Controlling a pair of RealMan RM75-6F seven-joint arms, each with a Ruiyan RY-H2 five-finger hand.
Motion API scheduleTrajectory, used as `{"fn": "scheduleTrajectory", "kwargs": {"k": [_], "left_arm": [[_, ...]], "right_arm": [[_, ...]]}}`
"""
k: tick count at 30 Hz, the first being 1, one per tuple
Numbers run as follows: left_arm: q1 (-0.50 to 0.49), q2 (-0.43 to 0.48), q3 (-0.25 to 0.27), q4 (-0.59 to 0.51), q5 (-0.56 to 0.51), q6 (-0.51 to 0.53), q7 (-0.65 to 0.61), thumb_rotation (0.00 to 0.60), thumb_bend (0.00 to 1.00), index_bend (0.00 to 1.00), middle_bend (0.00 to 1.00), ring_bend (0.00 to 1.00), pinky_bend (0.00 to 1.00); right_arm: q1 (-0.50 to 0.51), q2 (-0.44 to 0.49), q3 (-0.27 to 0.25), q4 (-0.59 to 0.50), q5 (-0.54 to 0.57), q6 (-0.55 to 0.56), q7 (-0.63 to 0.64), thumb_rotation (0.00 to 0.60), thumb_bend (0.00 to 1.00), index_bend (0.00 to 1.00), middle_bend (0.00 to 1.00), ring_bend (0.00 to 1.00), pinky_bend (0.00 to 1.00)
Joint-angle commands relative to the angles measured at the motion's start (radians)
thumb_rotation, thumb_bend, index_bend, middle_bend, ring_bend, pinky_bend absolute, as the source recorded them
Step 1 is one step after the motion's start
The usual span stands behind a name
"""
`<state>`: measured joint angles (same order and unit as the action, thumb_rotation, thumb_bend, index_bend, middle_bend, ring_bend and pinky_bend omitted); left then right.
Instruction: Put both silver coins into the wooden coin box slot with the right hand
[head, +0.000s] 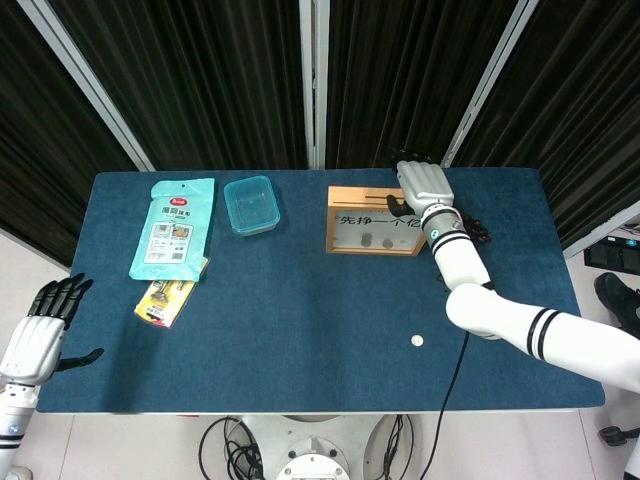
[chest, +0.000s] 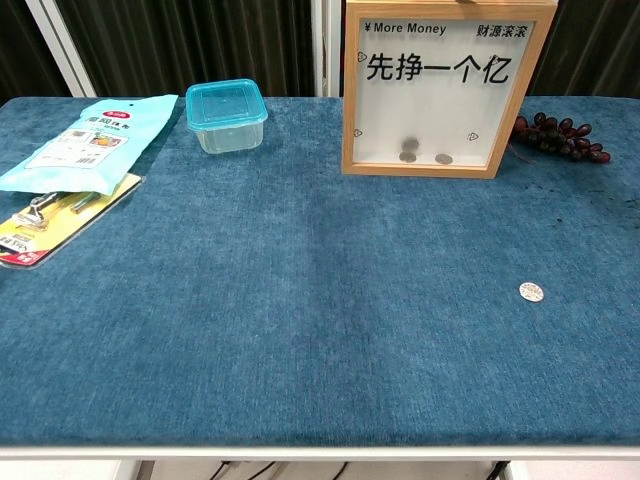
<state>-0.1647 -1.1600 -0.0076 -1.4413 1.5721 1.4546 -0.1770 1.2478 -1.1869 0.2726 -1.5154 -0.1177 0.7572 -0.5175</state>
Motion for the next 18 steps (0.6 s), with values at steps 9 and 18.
{"fn": "scheduleTrajectory", "kwargs": {"k": [9,18], "left_arm": [[-0.002,0.004,-0.003,-0.010,0.002,0.003,0.008,0.600,0.05,0.00,0.00,0.00,0.00],[-0.008,-0.004,-0.007,-0.015,-0.003,-0.008,0.029,0.600,0.05,0.00,0.00,0.00,0.00]], "right_arm": [[-0.145,0.126,0.035,-0.200,-0.312,0.083,0.147,0.600,0.44,0.00,0.00,0.00,0.00],[-0.530,0.205,-0.168,-0.449,-1.126,0.430,0.326,0.600,0.36,0.00,0.00,0.00,0.00]]}}
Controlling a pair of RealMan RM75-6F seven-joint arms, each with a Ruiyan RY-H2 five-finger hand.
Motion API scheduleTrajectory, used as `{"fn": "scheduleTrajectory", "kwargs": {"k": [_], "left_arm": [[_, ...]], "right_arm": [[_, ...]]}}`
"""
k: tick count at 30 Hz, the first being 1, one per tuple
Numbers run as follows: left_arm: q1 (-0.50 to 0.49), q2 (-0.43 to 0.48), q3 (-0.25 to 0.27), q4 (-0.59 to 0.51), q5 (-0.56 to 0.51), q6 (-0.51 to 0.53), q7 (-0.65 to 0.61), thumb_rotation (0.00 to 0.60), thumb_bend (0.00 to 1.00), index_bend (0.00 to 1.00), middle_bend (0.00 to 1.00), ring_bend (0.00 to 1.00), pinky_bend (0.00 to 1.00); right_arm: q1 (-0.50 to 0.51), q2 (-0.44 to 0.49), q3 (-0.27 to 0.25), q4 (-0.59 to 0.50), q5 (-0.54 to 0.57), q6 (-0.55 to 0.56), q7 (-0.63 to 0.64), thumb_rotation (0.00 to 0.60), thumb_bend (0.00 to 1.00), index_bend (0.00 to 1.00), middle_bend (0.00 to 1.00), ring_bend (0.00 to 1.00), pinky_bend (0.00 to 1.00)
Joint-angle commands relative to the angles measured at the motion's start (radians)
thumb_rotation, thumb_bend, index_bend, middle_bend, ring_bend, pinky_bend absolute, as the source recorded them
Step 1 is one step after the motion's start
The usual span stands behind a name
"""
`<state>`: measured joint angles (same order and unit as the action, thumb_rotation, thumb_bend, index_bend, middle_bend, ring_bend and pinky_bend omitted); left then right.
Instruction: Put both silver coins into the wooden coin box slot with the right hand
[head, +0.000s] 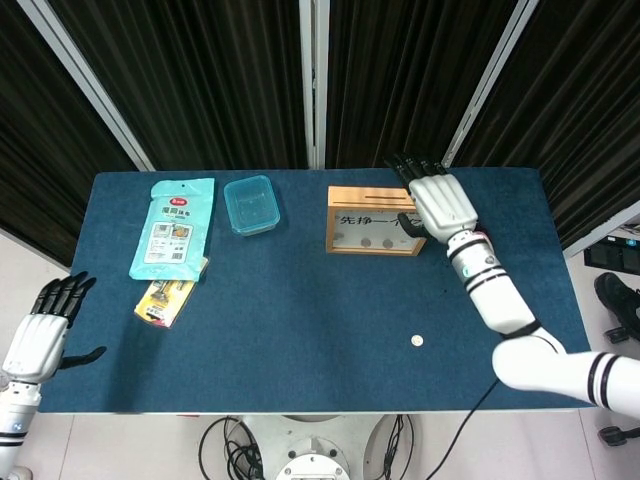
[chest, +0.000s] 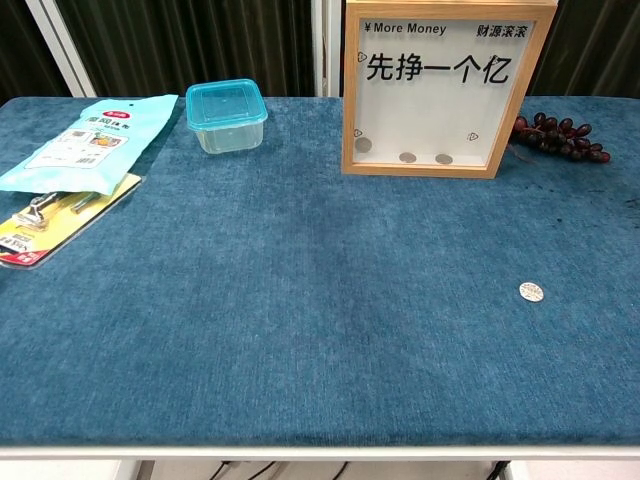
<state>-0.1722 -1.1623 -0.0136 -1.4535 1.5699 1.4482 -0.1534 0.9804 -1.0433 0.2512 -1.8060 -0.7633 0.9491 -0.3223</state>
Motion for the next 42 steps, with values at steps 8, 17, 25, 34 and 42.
{"fn": "scheduleTrajectory", "kwargs": {"k": [8,17,25,34,42], "left_arm": [[0.003,-0.003,0.000,-0.025,-0.007,-0.001,0.046,0.600,0.05,0.00,0.00,0.00,0.00],[0.008,-0.012,0.007,-0.028,-0.010,-0.006,0.068,0.600,0.05,0.00,0.00,0.00,0.00],[0.010,-0.021,0.011,-0.011,-0.016,-0.015,0.058,0.600,0.05,0.00,0.00,0.00,0.00],[0.007,-0.029,0.010,0.024,-0.021,-0.026,0.021,0.600,0.05,0.00,0.00,0.00,0.00],[0.004,-0.033,0.008,0.048,-0.017,-0.025,-0.005,0.600,0.05,0.00,0.00,0.00,0.00]], "right_arm": [[-0.511,-0.054,-0.373,0.003,-0.913,0.477,0.132,0.600,0.36,0.00,0.00,0.00,0.00],[-0.626,-0.280,-0.456,0.353,-0.976,0.458,0.204,0.600,0.33,0.05,0.00,0.00,0.00],[-0.654,-0.394,-0.433,0.486,-0.934,0.396,0.255,0.600,0.18,0.05,0.00,0.00,0.00],[-0.655,-0.466,-0.391,0.557,-0.903,0.349,0.281,0.600,0.18,0.19,0.01,0.00,0.00],[-0.649,-0.521,-0.366,0.615,-0.895,0.328,0.292,0.600,0.19,0.29,0.02,0.00,0.00]]}}
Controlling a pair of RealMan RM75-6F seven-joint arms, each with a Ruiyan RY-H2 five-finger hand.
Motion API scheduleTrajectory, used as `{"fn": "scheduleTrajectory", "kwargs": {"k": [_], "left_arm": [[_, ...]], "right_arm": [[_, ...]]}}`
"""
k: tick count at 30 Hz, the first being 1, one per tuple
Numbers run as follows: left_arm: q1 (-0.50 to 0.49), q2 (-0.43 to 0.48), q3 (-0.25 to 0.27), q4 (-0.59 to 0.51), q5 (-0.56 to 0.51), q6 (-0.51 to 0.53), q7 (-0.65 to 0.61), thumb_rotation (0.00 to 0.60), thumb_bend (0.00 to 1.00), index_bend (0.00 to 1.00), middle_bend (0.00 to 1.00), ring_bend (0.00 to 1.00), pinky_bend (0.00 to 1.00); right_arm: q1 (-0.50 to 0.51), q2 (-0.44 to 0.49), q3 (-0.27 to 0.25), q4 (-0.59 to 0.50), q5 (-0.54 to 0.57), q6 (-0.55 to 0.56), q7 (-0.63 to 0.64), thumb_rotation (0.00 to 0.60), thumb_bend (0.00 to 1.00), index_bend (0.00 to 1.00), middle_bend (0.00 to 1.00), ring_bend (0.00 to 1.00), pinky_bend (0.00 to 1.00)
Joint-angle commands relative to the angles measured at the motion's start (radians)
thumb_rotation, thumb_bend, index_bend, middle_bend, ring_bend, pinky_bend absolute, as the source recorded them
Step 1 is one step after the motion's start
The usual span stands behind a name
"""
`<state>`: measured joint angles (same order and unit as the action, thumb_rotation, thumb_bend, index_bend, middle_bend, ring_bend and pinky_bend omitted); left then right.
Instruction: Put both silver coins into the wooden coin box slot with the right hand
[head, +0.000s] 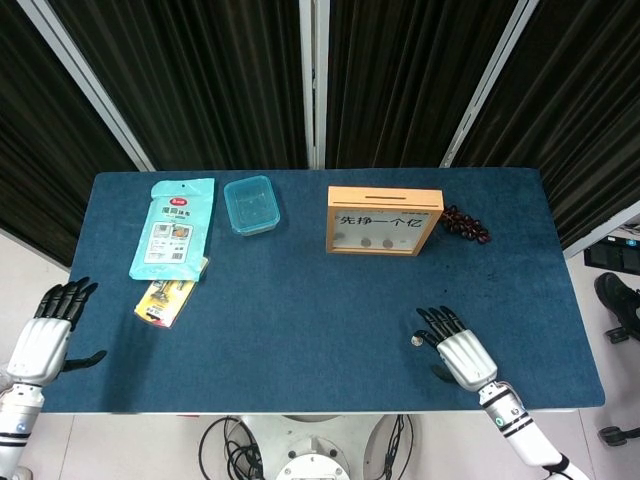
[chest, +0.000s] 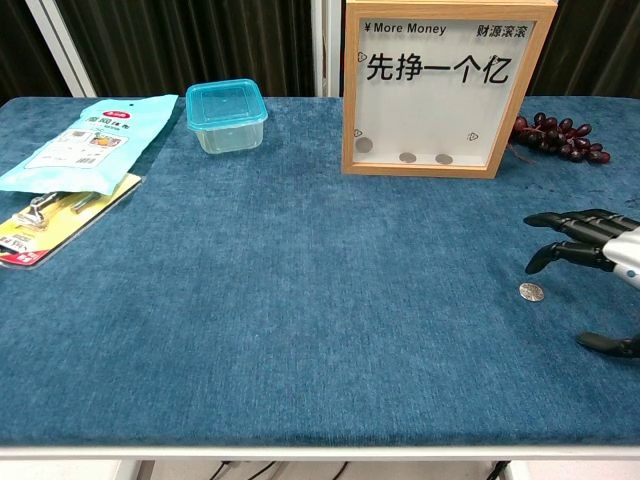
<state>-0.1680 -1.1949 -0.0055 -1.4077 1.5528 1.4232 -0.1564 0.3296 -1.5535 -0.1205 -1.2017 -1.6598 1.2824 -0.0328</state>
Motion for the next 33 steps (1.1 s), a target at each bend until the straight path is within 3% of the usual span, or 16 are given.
{"fn": "scheduleTrajectory", "kwargs": {"k": [1,16,33], "left_arm": [[-0.001,0.000,-0.001,0.004,0.000,-0.001,-0.005,0.600,0.05,0.00,0.00,0.00,0.00],[-0.006,-0.011,0.000,0.034,0.001,-0.006,-0.031,0.600,0.05,0.00,0.00,0.00,0.00],[-0.006,-0.016,0.000,0.052,-0.002,-0.008,-0.050,0.600,0.05,0.00,0.00,0.00,0.00]], "right_arm": [[0.002,-0.017,0.008,0.018,0.001,-0.006,0.004,0.600,0.19,0.29,0.02,0.00,0.00],[-0.007,-0.074,0.023,0.102,-0.004,0.006,0.032,0.600,0.24,0.30,0.03,0.00,0.00],[-0.004,-0.093,0.040,0.120,0.002,0.004,0.048,0.600,0.27,0.35,0.04,0.00,0.00]]}}
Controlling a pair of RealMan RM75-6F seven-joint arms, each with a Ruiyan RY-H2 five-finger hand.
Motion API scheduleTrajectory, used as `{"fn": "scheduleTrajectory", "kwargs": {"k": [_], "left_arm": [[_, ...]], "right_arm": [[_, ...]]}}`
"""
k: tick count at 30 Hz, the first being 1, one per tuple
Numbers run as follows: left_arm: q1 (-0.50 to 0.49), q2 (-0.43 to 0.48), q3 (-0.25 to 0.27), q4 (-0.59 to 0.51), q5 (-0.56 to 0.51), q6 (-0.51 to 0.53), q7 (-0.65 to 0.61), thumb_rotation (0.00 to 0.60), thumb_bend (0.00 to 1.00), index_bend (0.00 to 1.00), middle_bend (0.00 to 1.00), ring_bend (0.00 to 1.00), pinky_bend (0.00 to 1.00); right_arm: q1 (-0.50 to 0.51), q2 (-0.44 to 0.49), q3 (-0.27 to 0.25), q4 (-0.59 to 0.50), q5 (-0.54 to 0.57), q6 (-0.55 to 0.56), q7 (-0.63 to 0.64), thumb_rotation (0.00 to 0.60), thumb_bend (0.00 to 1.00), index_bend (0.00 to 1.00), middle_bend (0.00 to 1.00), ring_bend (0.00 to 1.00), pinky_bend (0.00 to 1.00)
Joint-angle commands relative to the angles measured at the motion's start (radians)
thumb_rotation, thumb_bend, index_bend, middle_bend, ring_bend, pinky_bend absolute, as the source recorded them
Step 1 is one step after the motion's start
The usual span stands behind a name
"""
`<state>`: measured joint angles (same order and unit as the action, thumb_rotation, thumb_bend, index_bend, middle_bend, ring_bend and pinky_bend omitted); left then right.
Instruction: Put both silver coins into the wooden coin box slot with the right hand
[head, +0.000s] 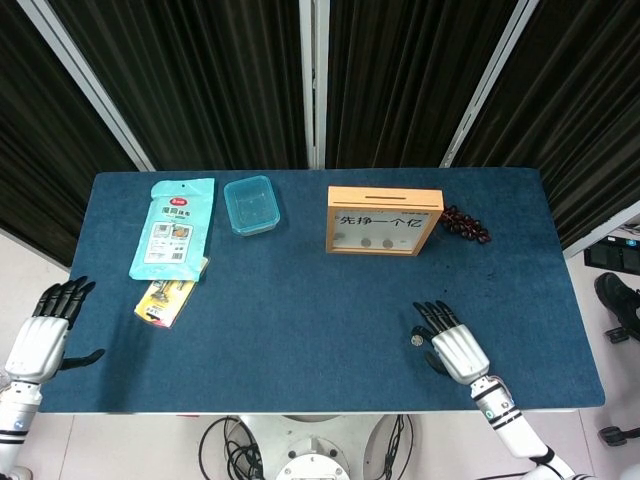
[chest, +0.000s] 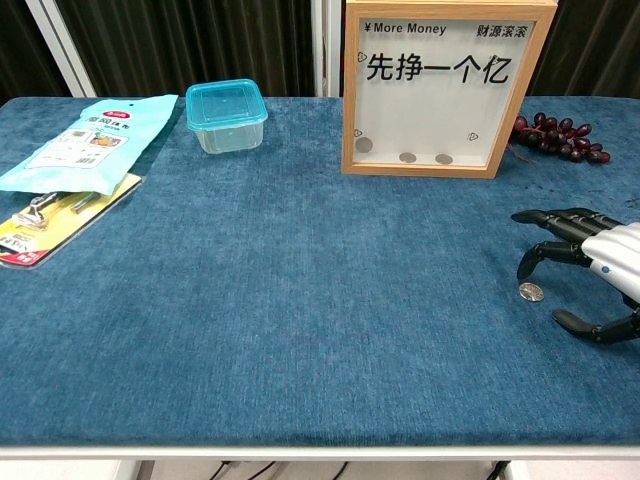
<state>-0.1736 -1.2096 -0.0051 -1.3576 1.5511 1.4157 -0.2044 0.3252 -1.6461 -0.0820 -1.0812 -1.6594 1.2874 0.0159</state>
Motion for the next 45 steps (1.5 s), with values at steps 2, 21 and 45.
{"fn": "scheduleTrajectory", "kwargs": {"k": [2,21,45], "left_arm": [[-0.001,-0.002,-0.001,0.006,-0.002,-0.003,-0.006,0.600,0.05,0.00,0.00,0.00,0.00],[-0.003,-0.007,-0.001,0.021,-0.004,-0.005,-0.017,0.600,0.05,0.00,0.00,0.00,0.00],[-0.006,-0.005,0.001,0.024,0.001,-0.005,-0.025,0.600,0.05,0.00,0.00,0.00,0.00]], "right_arm": [[0.000,-0.001,0.002,-0.001,0.003,-0.004,-0.003,0.600,0.27,0.36,0.04,0.00,0.00],[0.000,-0.009,0.010,0.009,0.011,-0.009,-0.003,0.600,0.29,0.39,0.05,0.00,0.00],[0.003,-0.015,0.012,0.008,0.017,-0.023,-0.012,0.600,0.30,0.45,0.05,0.00,0.00]]}}
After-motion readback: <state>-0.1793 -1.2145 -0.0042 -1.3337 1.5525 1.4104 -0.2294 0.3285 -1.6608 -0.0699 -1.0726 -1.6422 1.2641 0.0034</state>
